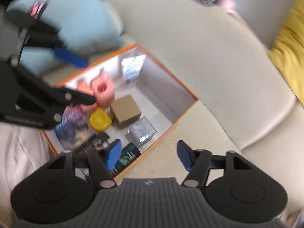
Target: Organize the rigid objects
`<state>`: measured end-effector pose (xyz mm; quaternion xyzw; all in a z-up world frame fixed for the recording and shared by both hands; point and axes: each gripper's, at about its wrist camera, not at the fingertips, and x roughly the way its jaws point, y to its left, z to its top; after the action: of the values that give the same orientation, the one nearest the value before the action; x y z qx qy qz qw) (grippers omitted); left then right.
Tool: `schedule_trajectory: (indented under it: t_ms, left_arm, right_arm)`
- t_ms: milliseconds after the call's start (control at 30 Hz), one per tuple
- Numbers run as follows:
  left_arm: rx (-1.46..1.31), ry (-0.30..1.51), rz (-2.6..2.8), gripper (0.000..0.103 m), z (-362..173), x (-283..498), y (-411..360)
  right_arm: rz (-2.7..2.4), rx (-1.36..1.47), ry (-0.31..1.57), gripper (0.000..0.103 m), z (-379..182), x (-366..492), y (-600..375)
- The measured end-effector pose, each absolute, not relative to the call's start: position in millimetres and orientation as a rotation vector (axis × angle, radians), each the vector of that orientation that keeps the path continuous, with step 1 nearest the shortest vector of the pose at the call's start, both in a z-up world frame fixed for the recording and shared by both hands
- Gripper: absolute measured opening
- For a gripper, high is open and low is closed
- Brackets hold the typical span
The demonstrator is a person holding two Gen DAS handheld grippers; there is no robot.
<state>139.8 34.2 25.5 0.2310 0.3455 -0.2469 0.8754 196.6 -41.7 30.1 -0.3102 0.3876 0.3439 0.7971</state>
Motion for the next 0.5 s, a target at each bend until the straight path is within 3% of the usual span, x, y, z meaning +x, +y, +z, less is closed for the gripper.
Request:
schedule_trajectory:
  t_ms: [267,500]
  left_arm:
    - [0.413,0.539,-0.402,0.075,43.7,92.4,46.3]
    - [0.326,0.412,-0.338,0.099,40.7,48.7,58.2]
  right_arm:
    - [0.534,-0.333,0.697,0.079,55.5,139.1,-94.6]
    - [0.402,-0.093,0.599,0.085,41.5,91.9,-125.5]
